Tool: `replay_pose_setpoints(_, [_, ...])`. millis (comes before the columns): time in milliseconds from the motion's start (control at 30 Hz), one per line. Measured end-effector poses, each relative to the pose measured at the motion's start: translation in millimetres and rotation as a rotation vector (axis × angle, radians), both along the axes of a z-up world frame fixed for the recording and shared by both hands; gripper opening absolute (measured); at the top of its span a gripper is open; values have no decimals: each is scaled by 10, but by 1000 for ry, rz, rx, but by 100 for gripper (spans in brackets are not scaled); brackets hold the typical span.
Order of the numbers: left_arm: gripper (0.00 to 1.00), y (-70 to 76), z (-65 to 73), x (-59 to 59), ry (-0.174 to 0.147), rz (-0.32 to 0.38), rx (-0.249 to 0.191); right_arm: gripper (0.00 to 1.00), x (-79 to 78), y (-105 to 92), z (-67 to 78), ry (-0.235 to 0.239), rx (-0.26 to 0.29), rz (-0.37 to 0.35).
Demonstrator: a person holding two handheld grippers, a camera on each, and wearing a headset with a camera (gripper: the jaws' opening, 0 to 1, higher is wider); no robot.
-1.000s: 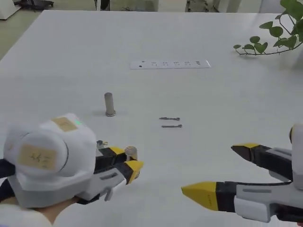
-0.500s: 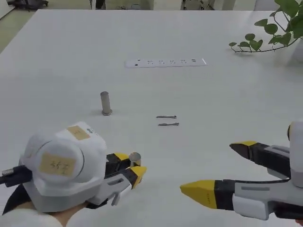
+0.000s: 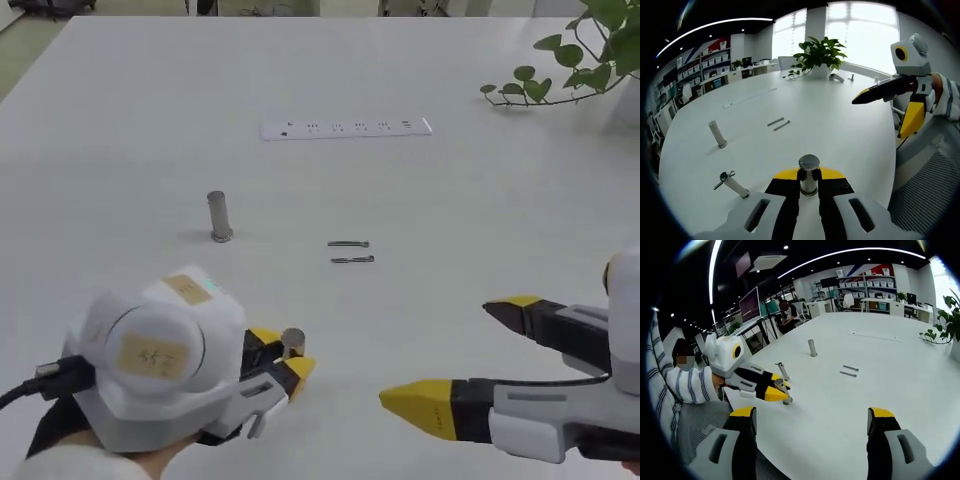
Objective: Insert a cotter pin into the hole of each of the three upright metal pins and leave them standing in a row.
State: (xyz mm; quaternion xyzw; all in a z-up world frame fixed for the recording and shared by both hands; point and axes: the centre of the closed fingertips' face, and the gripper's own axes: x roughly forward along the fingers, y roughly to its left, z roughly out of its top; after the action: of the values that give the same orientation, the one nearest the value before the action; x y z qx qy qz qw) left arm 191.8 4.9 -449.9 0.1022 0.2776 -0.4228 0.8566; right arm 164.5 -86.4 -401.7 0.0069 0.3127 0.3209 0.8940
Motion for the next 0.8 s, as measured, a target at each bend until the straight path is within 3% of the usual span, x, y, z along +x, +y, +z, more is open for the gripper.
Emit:
replay_pose_setpoints(333, [9, -31, -36, -15, -5, -5, 9, 90, 0, 3, -18, 5, 1, 3])
replay_pose_setpoints(800, [9, -37, -88, -26, 20, 12, 6, 90, 0, 2, -22, 9, 1, 3])
